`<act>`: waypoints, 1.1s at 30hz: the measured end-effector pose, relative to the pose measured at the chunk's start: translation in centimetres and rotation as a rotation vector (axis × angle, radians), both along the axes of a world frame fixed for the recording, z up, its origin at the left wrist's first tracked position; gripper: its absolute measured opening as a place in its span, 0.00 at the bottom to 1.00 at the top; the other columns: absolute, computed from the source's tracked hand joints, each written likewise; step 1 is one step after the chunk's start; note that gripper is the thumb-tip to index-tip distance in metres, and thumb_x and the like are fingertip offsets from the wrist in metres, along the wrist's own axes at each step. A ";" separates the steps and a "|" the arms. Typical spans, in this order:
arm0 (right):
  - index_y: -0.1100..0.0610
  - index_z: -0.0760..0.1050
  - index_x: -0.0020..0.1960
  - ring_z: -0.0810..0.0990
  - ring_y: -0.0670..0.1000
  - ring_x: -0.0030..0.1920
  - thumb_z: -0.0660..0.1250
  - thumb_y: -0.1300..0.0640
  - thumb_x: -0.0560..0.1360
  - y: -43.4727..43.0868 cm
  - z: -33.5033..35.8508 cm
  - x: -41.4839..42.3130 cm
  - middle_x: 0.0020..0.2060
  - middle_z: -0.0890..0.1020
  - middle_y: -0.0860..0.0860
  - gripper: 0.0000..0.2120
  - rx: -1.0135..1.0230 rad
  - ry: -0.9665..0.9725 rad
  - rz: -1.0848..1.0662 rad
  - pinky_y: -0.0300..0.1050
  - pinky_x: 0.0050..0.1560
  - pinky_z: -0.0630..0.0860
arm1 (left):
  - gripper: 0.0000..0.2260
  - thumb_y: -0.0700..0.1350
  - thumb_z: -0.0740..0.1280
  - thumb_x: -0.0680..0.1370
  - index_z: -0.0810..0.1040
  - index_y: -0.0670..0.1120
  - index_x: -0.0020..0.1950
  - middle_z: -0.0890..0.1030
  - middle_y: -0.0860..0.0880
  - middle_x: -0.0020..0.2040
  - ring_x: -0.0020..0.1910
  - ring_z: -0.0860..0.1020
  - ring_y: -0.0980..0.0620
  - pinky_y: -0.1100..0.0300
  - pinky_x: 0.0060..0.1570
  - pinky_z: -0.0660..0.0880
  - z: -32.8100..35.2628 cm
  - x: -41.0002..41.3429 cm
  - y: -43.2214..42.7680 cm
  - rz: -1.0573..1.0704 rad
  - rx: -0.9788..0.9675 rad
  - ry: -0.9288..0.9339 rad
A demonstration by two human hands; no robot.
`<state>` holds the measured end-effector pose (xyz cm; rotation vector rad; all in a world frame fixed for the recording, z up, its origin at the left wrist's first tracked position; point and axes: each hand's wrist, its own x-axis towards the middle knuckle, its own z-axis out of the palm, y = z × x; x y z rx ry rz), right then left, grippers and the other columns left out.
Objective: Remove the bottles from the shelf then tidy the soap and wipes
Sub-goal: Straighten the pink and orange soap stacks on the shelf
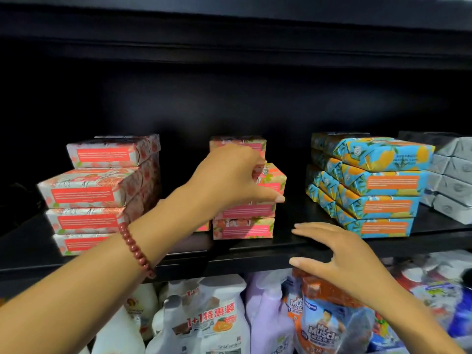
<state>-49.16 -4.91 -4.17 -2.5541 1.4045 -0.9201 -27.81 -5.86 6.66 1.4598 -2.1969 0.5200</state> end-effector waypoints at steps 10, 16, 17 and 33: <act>0.40 0.73 0.64 0.63 0.31 0.61 0.54 0.25 0.59 0.0 -0.5 -0.1 0.60 0.68 0.30 0.38 -0.030 0.010 -0.025 0.19 0.55 0.55 | 0.20 0.58 0.67 0.72 0.82 0.44 0.54 0.83 0.50 0.52 0.54 0.79 0.51 0.54 0.55 0.76 -4.5 3.3 2.5 -0.180 -0.320 0.301; 0.43 0.74 0.64 0.65 0.33 0.62 0.58 0.24 0.63 0.2 -0.3 0.1 0.59 0.68 0.31 0.36 -0.038 0.019 -0.031 0.19 0.55 0.53 | 0.18 0.54 0.70 0.73 0.81 0.44 0.57 0.82 0.49 0.54 0.57 0.78 0.51 0.57 0.58 0.72 -4.6 3.2 2.0 -0.144 -0.267 0.350; 0.43 0.74 0.64 0.65 0.33 0.61 0.59 0.25 0.62 0.3 -0.3 0.1 0.59 0.68 0.31 0.36 -0.037 0.018 -0.032 0.20 0.56 0.53 | 0.17 0.52 0.71 0.73 0.81 0.45 0.58 0.82 0.49 0.55 0.58 0.77 0.51 0.57 0.59 0.71 -4.6 3.1 2.0 -0.133 -0.250 0.376; 0.45 0.70 0.67 0.65 0.38 0.68 0.64 0.32 0.66 0.7 1.2 1.0 0.67 0.69 0.37 0.33 -0.074 0.213 -0.107 0.35 0.63 0.64 | 0.26 0.58 0.52 0.77 0.79 0.41 0.58 0.81 0.44 0.56 0.57 0.77 0.44 0.54 0.57 0.72 -8.7 8.0 3.6 0.218 0.050 0.160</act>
